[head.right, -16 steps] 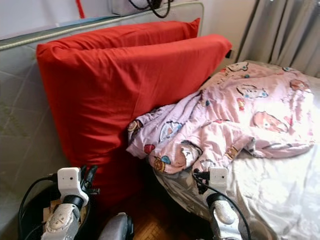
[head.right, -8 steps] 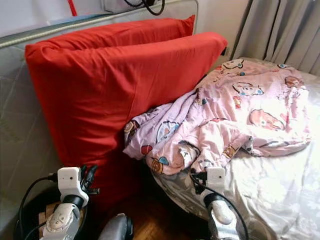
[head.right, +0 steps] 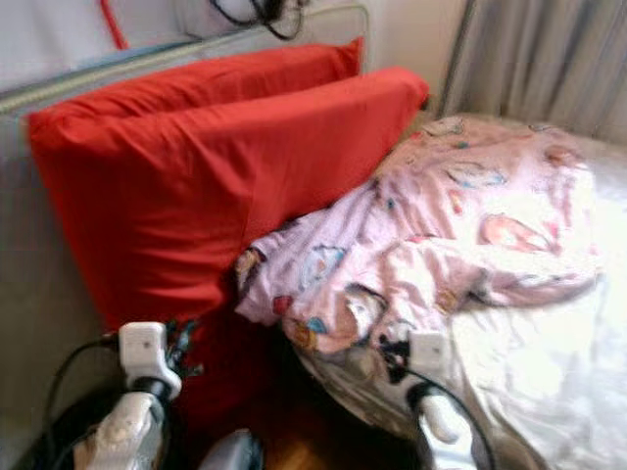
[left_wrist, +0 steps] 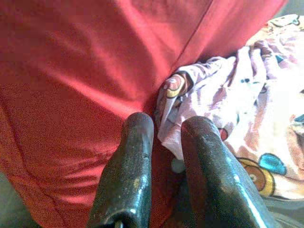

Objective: Clean up the room

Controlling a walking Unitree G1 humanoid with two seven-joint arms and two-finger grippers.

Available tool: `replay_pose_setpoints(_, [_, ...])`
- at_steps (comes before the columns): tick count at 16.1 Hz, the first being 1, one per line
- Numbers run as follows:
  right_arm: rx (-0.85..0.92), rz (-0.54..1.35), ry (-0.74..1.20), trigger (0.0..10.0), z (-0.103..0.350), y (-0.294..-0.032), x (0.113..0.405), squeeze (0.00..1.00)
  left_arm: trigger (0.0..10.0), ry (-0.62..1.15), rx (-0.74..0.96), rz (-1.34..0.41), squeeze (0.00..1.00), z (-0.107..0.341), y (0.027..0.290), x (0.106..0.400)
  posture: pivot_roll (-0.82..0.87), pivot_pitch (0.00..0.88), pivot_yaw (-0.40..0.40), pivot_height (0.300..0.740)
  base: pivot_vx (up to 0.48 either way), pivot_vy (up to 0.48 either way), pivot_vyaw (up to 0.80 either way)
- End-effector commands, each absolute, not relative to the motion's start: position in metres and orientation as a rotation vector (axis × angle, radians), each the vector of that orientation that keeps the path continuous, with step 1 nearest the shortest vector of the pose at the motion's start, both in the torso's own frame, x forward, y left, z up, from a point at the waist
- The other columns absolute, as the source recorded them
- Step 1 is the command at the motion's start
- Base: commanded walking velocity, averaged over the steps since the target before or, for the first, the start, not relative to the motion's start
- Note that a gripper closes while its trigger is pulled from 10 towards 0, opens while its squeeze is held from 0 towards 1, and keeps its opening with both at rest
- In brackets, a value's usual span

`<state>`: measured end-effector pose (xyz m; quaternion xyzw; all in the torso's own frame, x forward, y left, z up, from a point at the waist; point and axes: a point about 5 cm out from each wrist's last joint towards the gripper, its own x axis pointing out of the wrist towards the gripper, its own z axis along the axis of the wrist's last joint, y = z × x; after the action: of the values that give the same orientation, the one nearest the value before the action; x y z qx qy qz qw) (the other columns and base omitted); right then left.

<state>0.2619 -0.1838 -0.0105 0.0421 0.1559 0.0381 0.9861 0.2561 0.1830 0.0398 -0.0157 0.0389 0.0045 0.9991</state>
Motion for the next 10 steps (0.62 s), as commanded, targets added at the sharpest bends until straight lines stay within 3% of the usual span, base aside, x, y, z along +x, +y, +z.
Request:
replay_pose_setpoints(1, [0.110, 0.091, 0.292, 10.0, -0.0062, -0.1733, 0.2682, 0.00, 10.0, 0.081, -0.019, 0.027, 0.00, 0.0413, 0.1913, 0.2559, 0.06, 0.000, 0.026, 0.623, 0.315, 0.000, 0.00])
replay_pose_setpoints(10, [0.130, 0.078, 0.311, 10.0, -0.0093, -0.1736, 0.2663, 0.00, 10.0, 0.078, -0.013, 0.016, 0.00, 0.0426, 0.1908, 0.2557, 0.06, 0.000, 0.033, 0.623, 0.314, 0.000, 0.00])
